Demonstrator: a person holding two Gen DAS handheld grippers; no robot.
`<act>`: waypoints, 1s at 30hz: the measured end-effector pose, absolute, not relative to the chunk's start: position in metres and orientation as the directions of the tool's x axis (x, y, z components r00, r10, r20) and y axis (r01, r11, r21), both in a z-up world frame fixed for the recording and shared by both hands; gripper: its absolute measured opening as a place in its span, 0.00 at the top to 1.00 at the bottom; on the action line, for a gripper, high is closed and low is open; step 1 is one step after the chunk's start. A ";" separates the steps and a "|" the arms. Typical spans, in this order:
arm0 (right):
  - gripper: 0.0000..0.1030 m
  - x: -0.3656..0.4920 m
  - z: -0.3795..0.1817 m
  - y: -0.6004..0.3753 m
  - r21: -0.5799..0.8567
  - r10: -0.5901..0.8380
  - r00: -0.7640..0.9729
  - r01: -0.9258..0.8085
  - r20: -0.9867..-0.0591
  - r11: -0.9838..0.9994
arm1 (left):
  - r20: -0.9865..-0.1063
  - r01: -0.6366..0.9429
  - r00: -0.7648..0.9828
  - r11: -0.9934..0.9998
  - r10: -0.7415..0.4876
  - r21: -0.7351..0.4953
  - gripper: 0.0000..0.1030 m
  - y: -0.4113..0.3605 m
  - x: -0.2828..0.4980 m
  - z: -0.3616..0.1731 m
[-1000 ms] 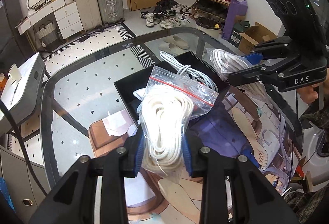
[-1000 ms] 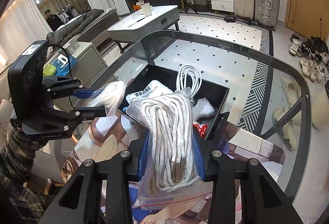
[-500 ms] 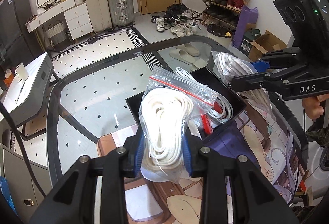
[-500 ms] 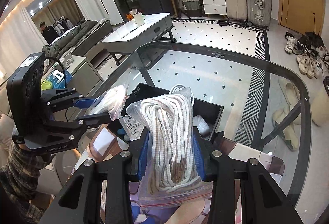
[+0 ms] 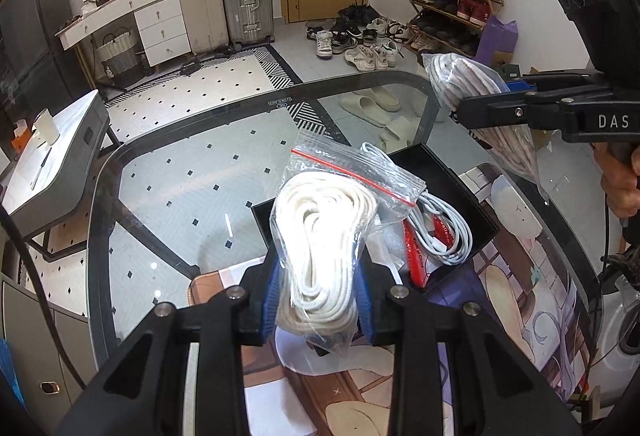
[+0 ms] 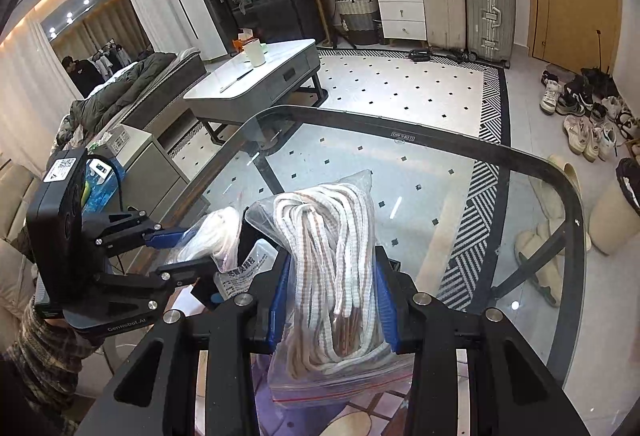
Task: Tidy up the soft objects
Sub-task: 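Lift both bagged ropes and carry them over the black box, then lower both bagged ropes into the black box and open both grippers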
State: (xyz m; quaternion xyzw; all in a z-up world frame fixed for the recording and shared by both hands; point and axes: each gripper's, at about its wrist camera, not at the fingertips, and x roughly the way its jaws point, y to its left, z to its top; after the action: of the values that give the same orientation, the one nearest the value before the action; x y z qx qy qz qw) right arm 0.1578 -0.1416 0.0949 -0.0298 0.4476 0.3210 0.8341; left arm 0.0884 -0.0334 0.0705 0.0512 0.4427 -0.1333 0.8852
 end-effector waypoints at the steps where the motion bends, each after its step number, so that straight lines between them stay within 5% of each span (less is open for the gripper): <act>1: 0.63 0.158 0.093 -0.140 0.242 0.513 0.389 -0.564 -0.765 0.789 | -0.800 0.279 0.569 0.960 -0.190 -0.030 0.70 -0.034 0.089 0.069; 30: 0.63 0.178 0.020 -0.092 0.348 0.554 0.296 -0.532 -0.778 0.772 | -0.854 0.282 0.475 0.956 -0.213 -0.082 0.70 -0.053 0.113 0.023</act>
State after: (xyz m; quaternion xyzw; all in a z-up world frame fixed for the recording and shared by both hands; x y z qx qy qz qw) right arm 0.1779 -0.0923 0.0198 0.0115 0.4880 0.3372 0.8050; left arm 0.1130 -0.0535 0.0227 0.0347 0.4916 -0.1442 0.8581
